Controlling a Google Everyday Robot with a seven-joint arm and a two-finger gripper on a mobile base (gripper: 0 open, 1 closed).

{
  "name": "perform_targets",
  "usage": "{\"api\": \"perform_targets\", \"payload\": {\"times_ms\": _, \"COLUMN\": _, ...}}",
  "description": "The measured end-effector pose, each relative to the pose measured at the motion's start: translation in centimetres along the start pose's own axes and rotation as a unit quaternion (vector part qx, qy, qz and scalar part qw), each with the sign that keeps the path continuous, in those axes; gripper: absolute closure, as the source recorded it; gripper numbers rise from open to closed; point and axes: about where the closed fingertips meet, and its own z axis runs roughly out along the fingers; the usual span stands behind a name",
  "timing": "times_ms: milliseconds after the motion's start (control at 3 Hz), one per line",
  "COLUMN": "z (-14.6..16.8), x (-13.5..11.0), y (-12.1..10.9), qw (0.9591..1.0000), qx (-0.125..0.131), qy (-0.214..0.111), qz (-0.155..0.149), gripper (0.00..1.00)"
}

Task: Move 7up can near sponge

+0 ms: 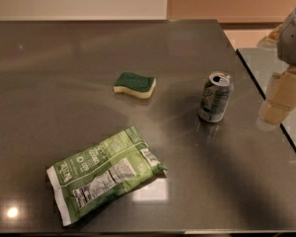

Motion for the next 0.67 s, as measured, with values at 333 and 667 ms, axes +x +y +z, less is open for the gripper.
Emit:
{"api": "perform_targets", "payload": {"times_ms": 333, "z": 1.4, "x": -0.6, "y": -0.9, "qw": 0.9997, "qx": 0.003, "qy": -0.023, "qz": -0.001, "gripper": 0.00}}
{"api": "perform_targets", "payload": {"times_ms": 667, "z": 3.4, "x": -1.2, "y": -2.4, "qw": 0.9986, "qx": 0.005, "qy": -0.052, "qz": 0.008, "gripper": 0.00}}
